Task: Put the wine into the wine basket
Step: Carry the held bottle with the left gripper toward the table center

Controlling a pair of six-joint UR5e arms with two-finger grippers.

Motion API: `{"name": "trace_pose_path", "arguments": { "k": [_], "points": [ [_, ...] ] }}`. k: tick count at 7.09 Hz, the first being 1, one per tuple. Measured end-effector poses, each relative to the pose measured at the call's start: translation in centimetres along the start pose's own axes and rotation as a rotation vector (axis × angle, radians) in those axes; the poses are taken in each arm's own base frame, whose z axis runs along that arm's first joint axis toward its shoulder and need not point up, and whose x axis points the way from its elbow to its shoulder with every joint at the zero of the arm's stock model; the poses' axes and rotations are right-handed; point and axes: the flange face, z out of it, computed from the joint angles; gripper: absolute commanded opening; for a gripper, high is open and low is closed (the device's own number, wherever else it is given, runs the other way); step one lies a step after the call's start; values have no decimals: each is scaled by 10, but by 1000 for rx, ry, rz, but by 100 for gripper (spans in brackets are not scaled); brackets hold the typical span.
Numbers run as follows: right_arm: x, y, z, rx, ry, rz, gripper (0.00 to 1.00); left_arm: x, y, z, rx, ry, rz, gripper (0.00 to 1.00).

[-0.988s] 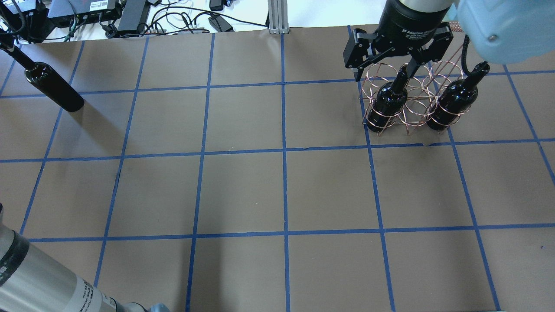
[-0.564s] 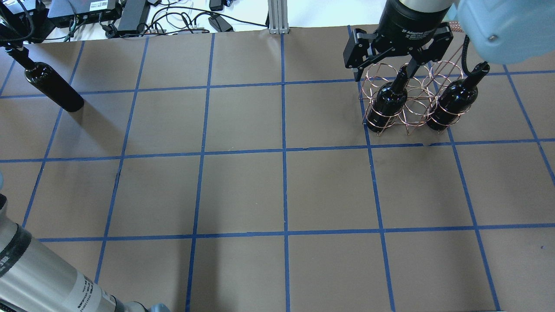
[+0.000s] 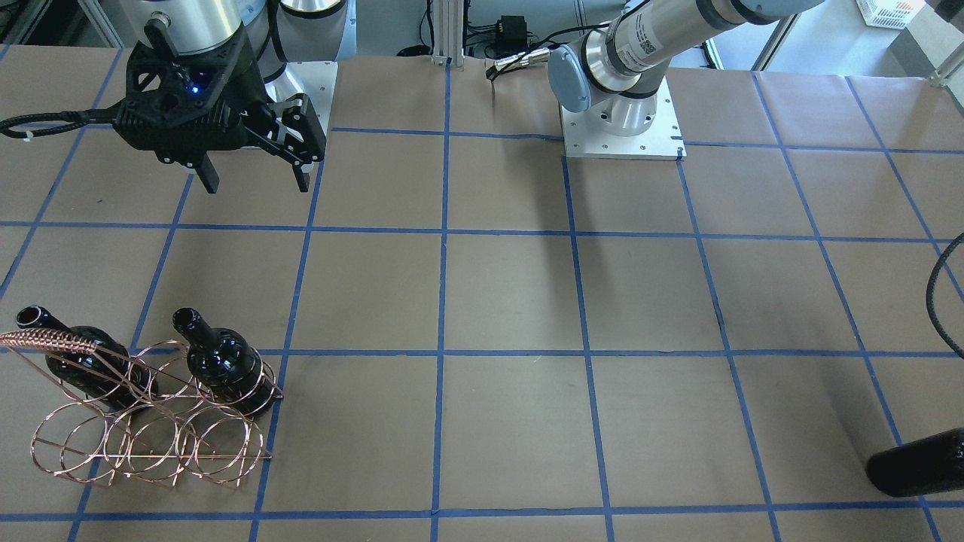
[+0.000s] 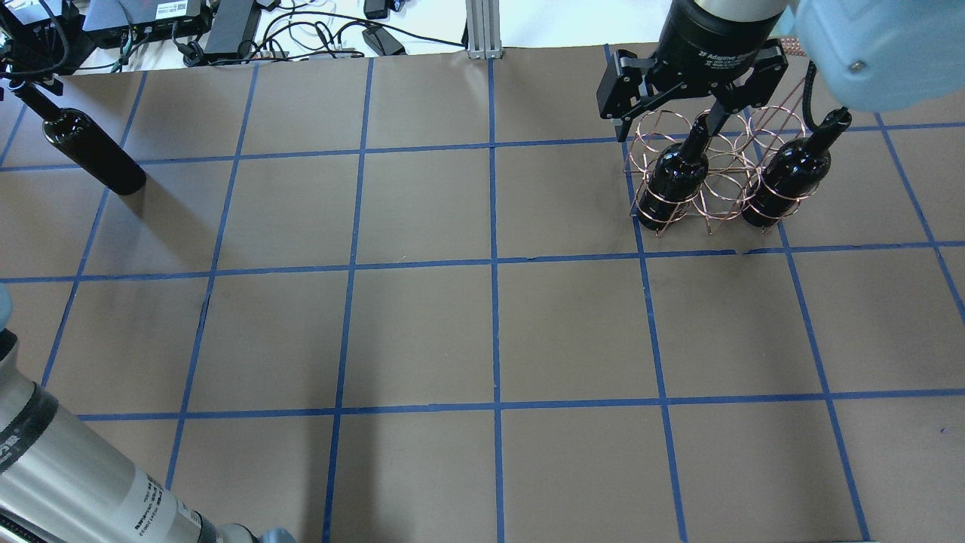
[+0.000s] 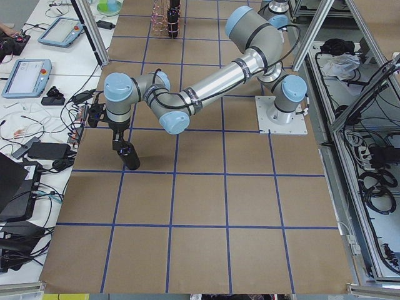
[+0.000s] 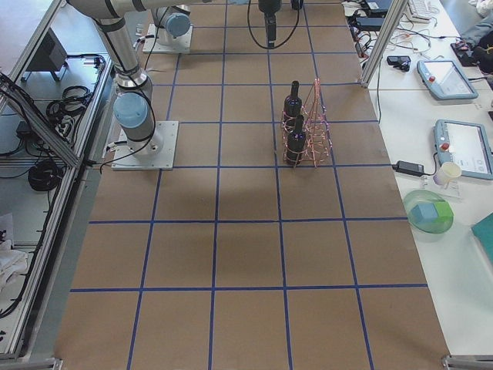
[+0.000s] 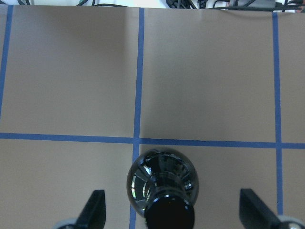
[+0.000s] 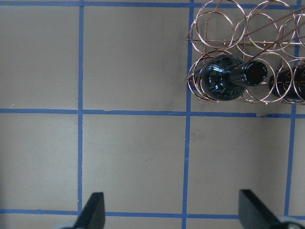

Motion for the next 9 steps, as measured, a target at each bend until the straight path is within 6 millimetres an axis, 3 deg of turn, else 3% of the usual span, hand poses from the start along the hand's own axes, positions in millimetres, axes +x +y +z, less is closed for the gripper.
{"name": "trace_pose_path", "arguments": {
  "k": [2,5,6,7,8,9],
  "points": [
    [0,0,0,0,0,0,100,-1,0,5,-4,4,6,69],
    [0,0,0,0,-1,1,100,-2,0,10,1,1,21,57],
    [0,0,0,0,-1,2,100,-2,0,10,3,-1,26,45],
    [0,0,0,0,-1,2,100,-2,-1,10,8,-3,31,18],
    [0,0,0,0,-1,2,100,-2,-1,10,13,-6,36,0],
    [0,0,0,0,-1,2,100,-2,-1,11,14,-5,37,0]
  ]
}}
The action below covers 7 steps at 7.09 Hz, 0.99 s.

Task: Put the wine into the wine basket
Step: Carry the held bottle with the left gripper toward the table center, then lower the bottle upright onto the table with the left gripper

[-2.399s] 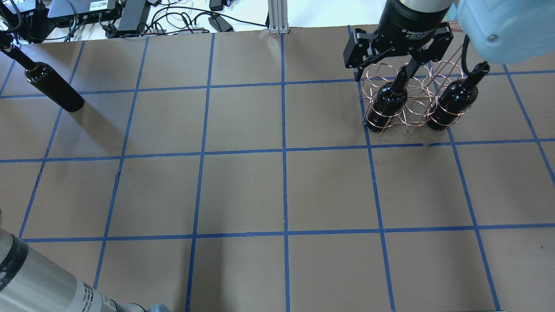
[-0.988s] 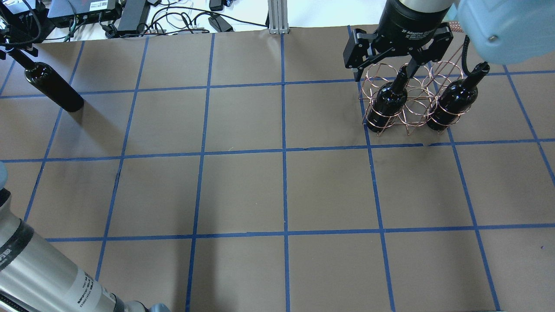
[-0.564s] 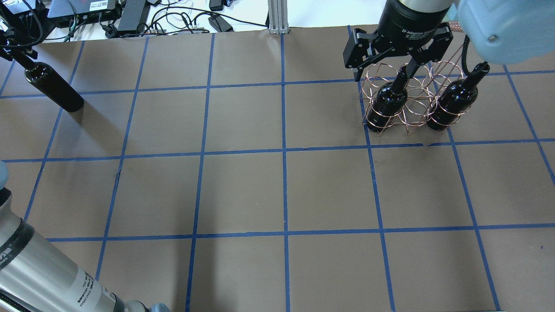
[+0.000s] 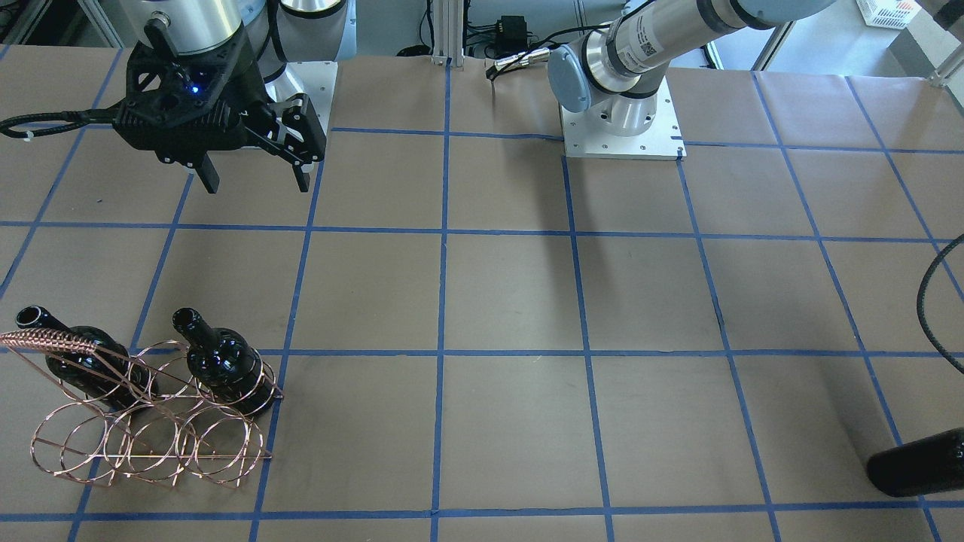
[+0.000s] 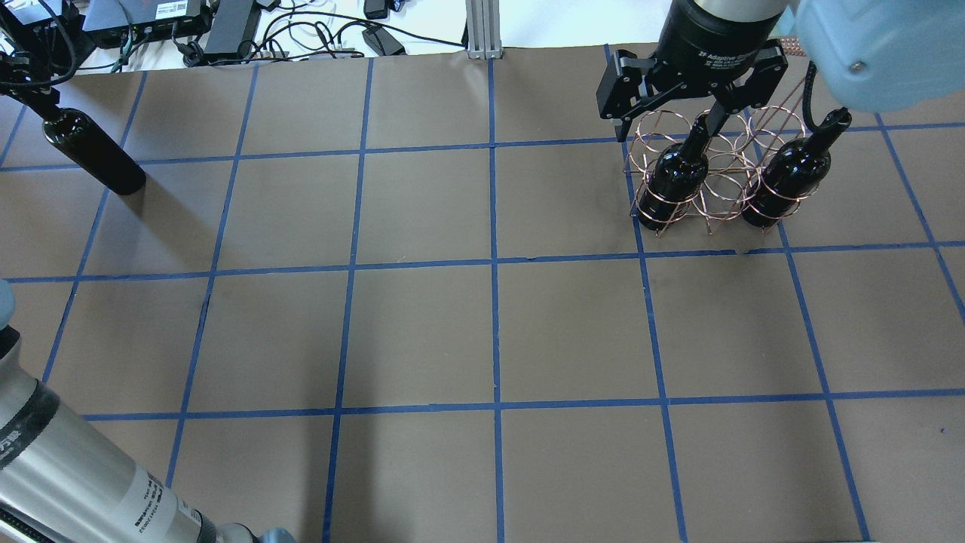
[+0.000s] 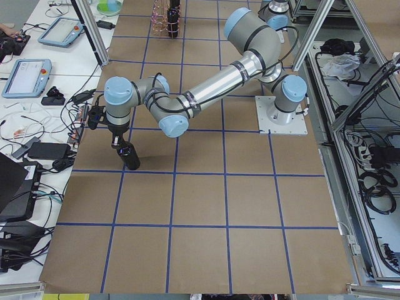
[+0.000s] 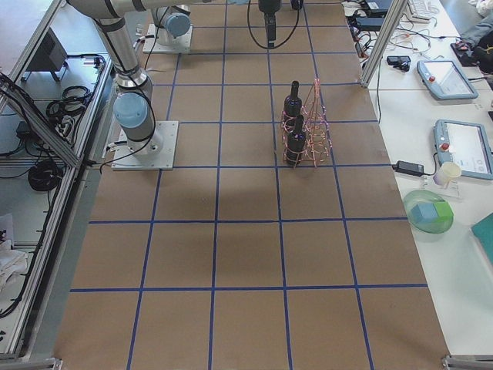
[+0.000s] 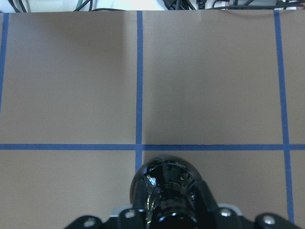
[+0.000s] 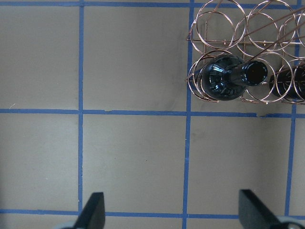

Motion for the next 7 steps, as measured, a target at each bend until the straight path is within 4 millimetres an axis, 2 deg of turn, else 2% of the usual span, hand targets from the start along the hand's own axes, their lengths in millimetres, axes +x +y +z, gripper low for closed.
{"name": "trace_pose_path", "arguments": {
  "k": [2,3,4,5,7],
  "points": [
    [0,0,0,0,0,1,100,3,4,-1,-5,4,-1,0],
    [0,0,0,0,1,1,100,7,4,-7,-4,2,5,0],
    [0,0,0,0,1,1,100,21,2,-22,-4,3,17,0],
    [0,0,1,-1,1,0,100,51,1,-43,-11,9,40,0],
    [0,-1,1,-3,0,0,100,138,6,-85,-32,24,37,0]
  ]
}}
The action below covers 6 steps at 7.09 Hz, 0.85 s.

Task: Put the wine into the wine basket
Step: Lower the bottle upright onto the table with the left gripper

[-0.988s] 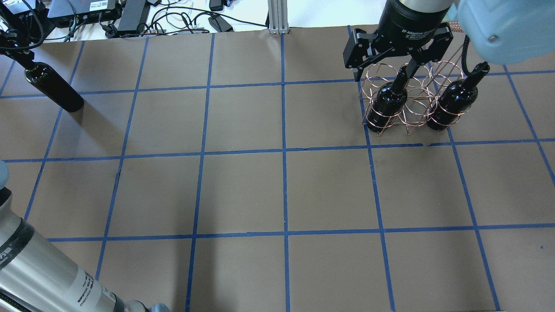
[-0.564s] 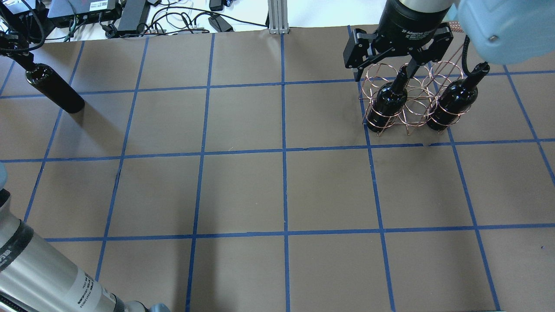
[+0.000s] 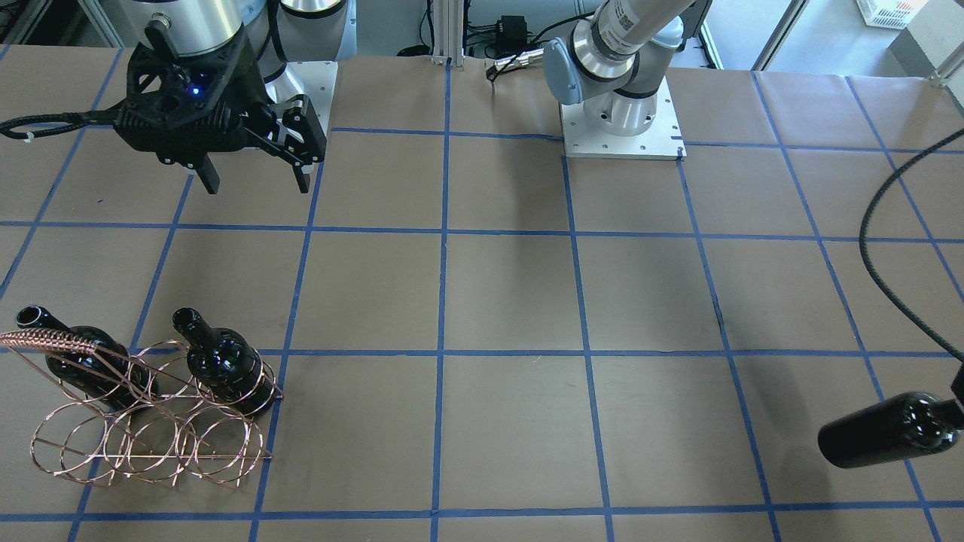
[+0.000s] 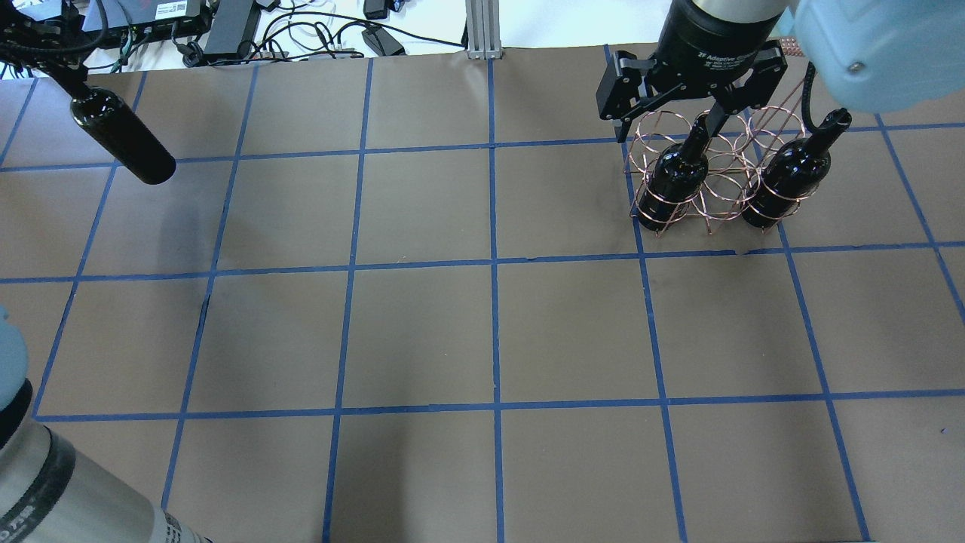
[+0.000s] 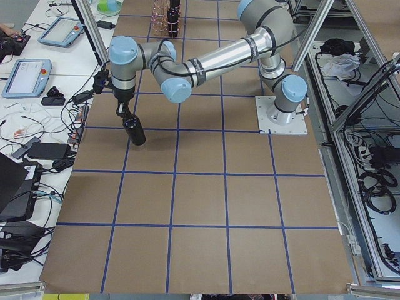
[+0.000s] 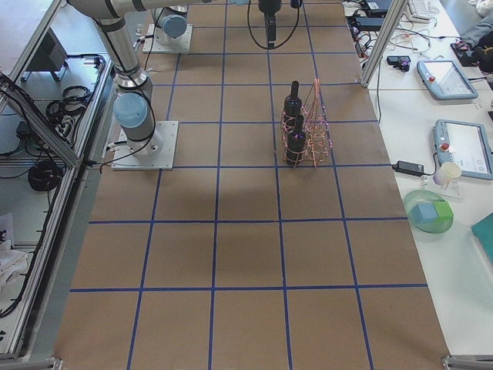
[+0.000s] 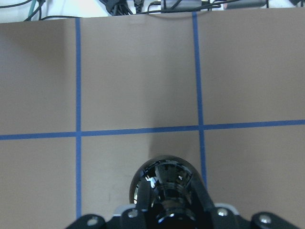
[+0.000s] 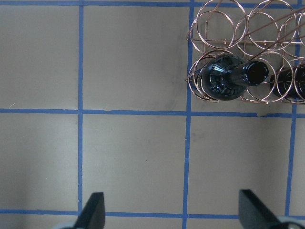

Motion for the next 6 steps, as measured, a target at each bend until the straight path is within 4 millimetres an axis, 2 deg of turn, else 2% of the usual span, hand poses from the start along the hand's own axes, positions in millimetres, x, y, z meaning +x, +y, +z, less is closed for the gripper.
{"name": "trace_pose_path", "arguments": {
  "k": [3,6],
  "points": [
    [0,0,1,-1,0,-2,100,126,42,-35,-26,35,-21,0],
    [0,-1,1,-2,0,-3,100,249,89,-46,-49,71,-70,0]
  ]
}}
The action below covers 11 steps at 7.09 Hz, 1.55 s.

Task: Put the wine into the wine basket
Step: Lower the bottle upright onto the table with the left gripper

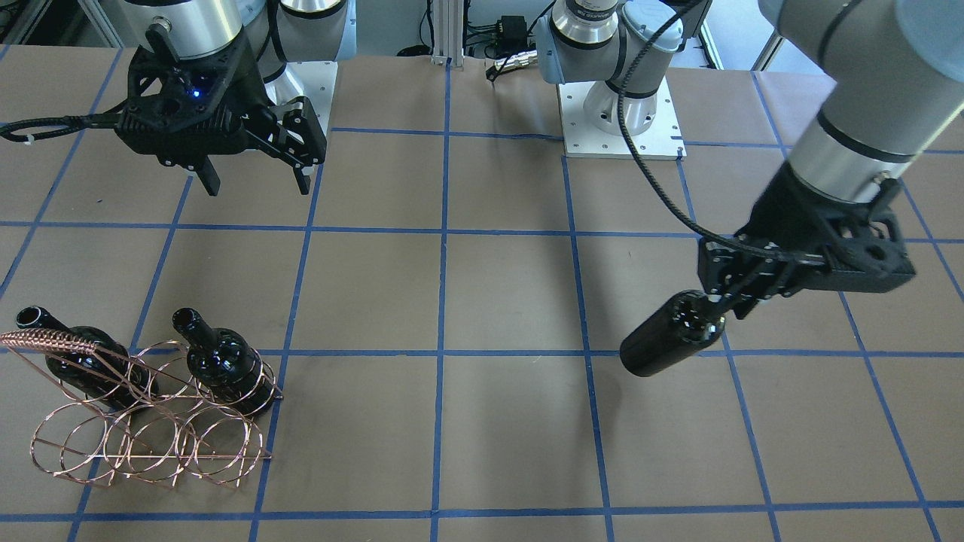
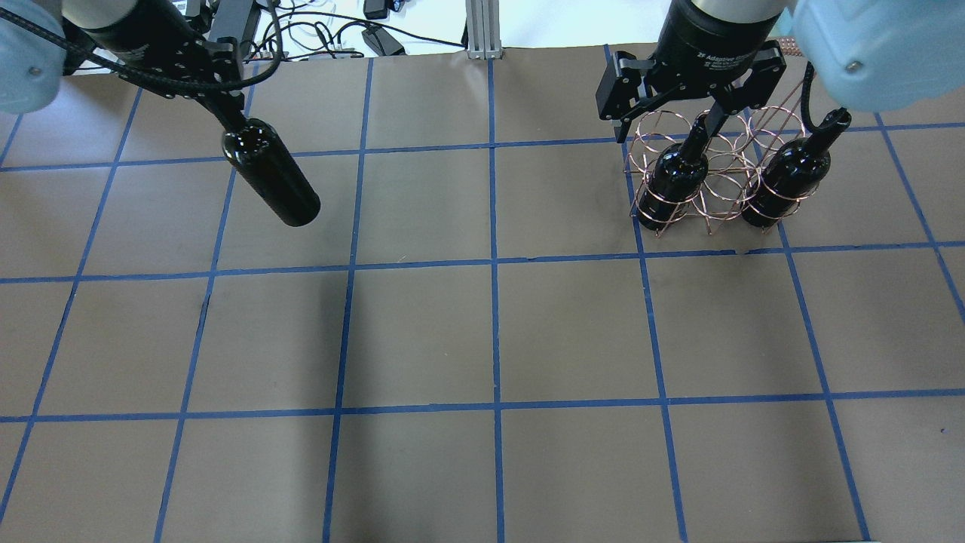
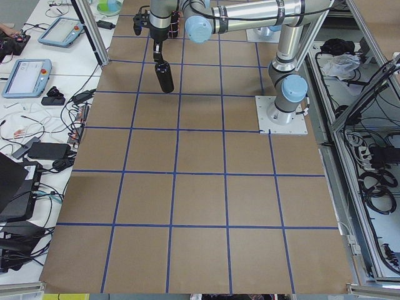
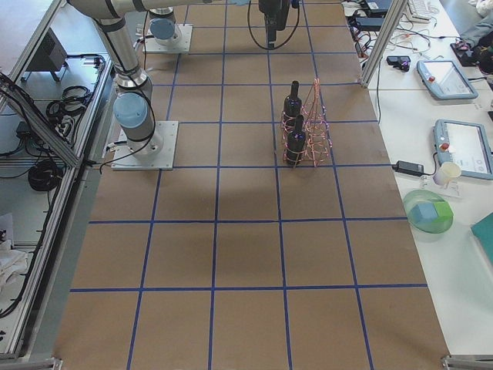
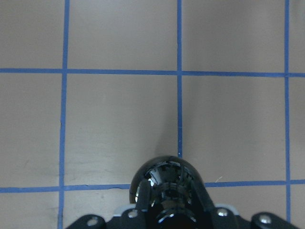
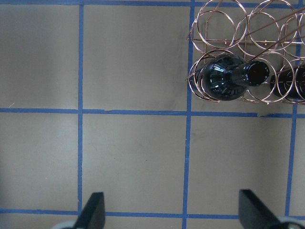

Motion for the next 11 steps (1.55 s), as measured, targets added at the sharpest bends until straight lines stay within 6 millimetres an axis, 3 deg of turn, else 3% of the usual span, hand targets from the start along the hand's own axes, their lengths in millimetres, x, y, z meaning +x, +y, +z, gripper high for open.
{"name": "trace_pose_path", "arguments": {
  "k": [3,5,7,11],
  "points": [
    [0,0,0,-1,2,0,100,98,44,30,14,19,-11,0],
    [0,0,0,-1,3,-1,100,139,71,52,31,-35,46,0],
    [0,0,0,-1,3,-1,100,152,82,61,26,-48,70,0],
    [0,0,0,-1,3,-1,100,150,95,90,20,-47,74,0]
  ]
}}
